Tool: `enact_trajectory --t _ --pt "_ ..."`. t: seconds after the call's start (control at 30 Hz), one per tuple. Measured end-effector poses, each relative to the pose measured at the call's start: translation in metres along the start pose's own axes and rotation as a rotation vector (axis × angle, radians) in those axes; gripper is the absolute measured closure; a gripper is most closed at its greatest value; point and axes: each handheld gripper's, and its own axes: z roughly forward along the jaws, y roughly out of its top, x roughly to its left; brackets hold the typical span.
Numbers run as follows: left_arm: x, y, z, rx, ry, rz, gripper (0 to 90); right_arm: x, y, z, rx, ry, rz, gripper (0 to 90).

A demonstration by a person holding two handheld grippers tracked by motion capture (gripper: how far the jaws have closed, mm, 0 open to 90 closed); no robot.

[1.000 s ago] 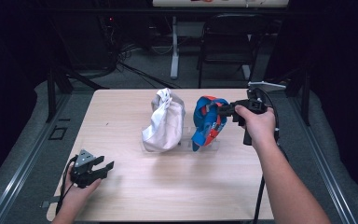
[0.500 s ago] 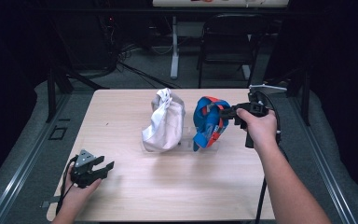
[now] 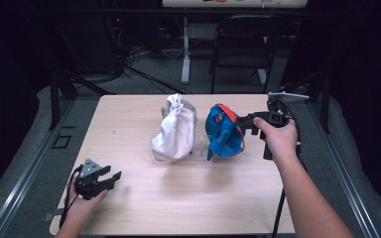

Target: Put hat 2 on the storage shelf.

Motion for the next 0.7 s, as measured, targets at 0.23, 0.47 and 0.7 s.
enact_trajectory --t 0.23,0.47,0.7 --pt "0.001 -0.001 0.0 0.004 0.008 0.01 48.9 -0.005 -0.018 -0.004 -0.07 -0.042 -0.099 49.4" --pt "0.001 -0.002 0.001 0.01 0.013 0.01 44.6 -0.011 -0.038 -0.008 -0.1 -0.044 -0.169 45.1" --pt "0.001 -0.002 0.003 0.011 0.011 0.013 42.7 -0.014 -0.06 -0.02 -0.112 -0.002 -0.233 44.8"
